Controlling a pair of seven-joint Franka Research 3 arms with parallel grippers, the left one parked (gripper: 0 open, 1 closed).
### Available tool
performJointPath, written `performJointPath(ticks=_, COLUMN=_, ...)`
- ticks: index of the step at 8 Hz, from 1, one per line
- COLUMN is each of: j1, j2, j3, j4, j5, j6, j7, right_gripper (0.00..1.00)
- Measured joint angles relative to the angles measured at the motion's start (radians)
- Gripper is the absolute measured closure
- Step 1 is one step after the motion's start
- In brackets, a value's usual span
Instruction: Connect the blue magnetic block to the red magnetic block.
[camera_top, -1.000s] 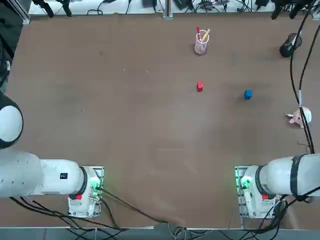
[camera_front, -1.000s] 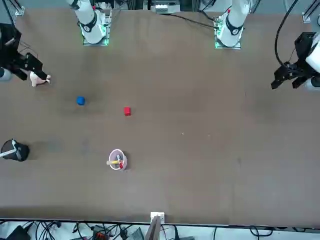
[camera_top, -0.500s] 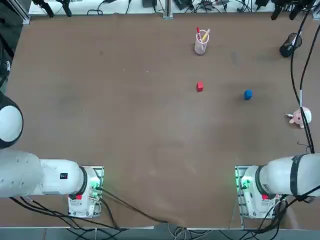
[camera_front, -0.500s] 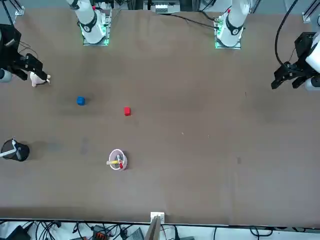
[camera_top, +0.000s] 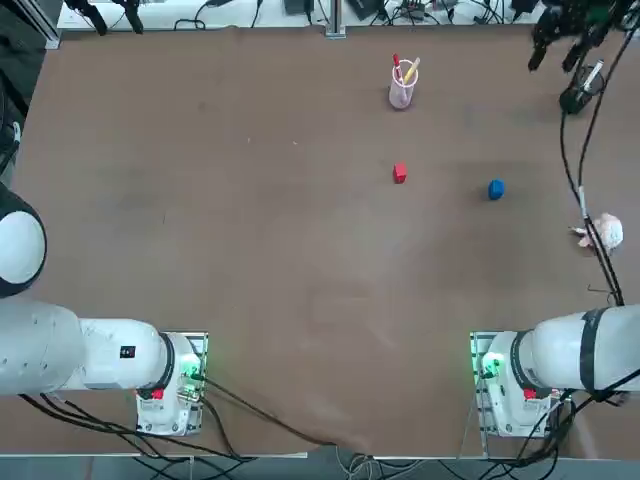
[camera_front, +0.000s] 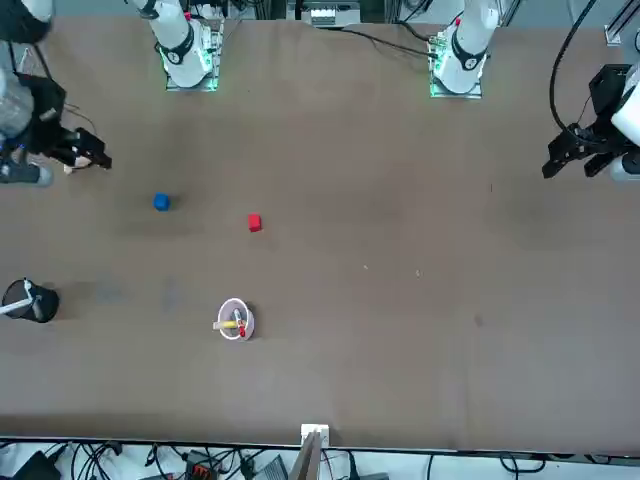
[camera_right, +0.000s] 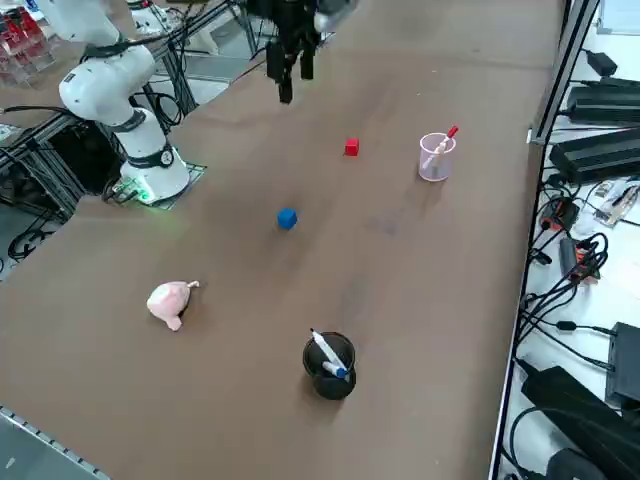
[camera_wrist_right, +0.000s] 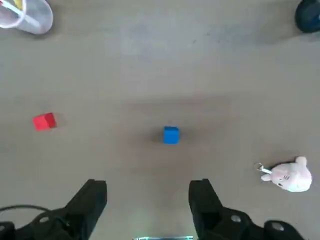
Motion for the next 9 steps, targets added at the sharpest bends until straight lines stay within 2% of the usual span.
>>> performJointPath(ticks=3, j1=-0.012, j2=-0.004, j3=-0.005, j4=-0.219, j5=0.000, j6=0.214, j7=0.018, right_gripper=0.00)
performJointPath(ticks=6, j1=-0.020, j2=-0.003, j3=-0.008, j4=-0.457, j5=0.000, j6=0.495, j7=0.057, right_gripper=0.00)
performJointPath(ticks=9, j1=-0.027, j2=0.016, j3=-0.008, j4=-0.628, j5=0.000, j6=0.751, j7=0.068, right_gripper=0.00)
